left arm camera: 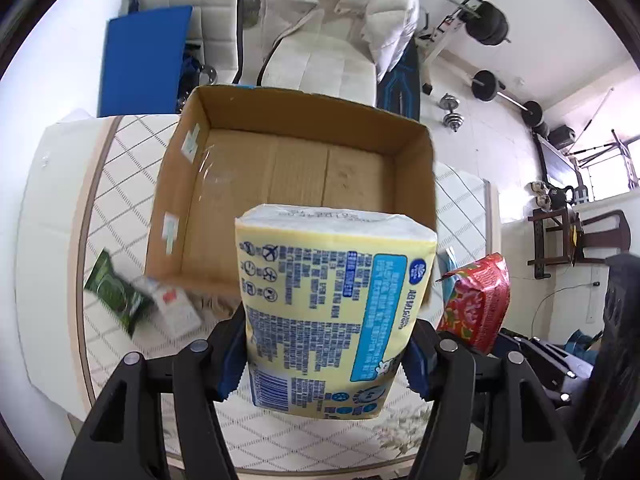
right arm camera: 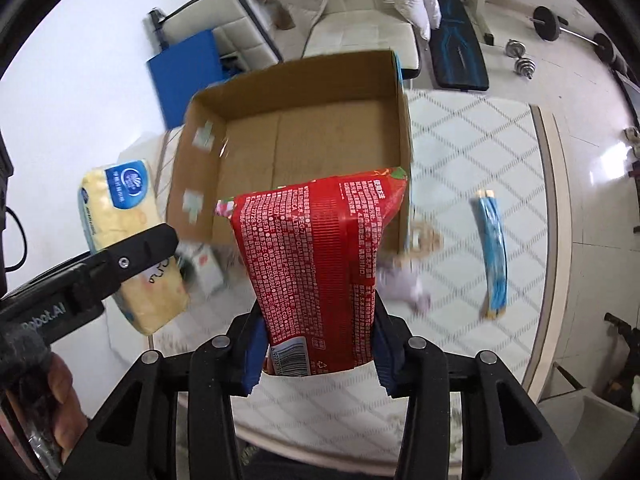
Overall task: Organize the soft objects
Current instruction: 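Carry both packs into the cardboard box and open both tools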
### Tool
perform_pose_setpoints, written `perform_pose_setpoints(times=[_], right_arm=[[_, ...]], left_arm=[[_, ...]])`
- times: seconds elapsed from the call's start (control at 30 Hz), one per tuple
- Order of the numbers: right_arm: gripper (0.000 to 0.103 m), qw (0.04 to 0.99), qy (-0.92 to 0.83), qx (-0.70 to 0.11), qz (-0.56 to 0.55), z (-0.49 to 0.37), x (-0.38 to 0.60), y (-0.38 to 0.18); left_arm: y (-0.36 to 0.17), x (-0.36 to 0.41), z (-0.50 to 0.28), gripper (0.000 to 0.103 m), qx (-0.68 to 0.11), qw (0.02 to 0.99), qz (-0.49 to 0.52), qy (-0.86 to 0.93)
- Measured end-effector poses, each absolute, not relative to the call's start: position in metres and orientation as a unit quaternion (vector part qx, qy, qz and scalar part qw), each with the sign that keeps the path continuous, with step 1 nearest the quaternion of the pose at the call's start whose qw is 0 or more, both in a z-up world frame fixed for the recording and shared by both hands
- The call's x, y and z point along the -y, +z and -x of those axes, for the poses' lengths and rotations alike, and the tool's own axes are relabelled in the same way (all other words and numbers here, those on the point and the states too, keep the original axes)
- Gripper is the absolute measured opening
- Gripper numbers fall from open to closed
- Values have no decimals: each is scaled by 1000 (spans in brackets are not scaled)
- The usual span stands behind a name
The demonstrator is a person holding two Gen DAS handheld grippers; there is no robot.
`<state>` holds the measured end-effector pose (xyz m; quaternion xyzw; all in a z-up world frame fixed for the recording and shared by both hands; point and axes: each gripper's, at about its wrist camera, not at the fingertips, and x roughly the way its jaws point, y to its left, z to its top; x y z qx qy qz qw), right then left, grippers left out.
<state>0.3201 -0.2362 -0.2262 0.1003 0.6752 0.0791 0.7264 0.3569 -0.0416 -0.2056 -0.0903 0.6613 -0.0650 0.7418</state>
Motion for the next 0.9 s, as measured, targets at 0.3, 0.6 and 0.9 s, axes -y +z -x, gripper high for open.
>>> perform_pose_setpoints(times=[0.3, 0.6, 0.9], right_arm=[[47, 695, 37, -714, -73, -440, 218, -310], [47, 671, 17, -739, -62, -498, 199, -371], [78, 678, 4, -734, -48, -509, 186, -376]], left_arm=[[-291, 45, -462, 62, -723, 679, 93, -84], [-360, 55, -509, 62, -762, 633, 87, -104], [-362, 57, -515, 72, -771, 621, 94, -106]])
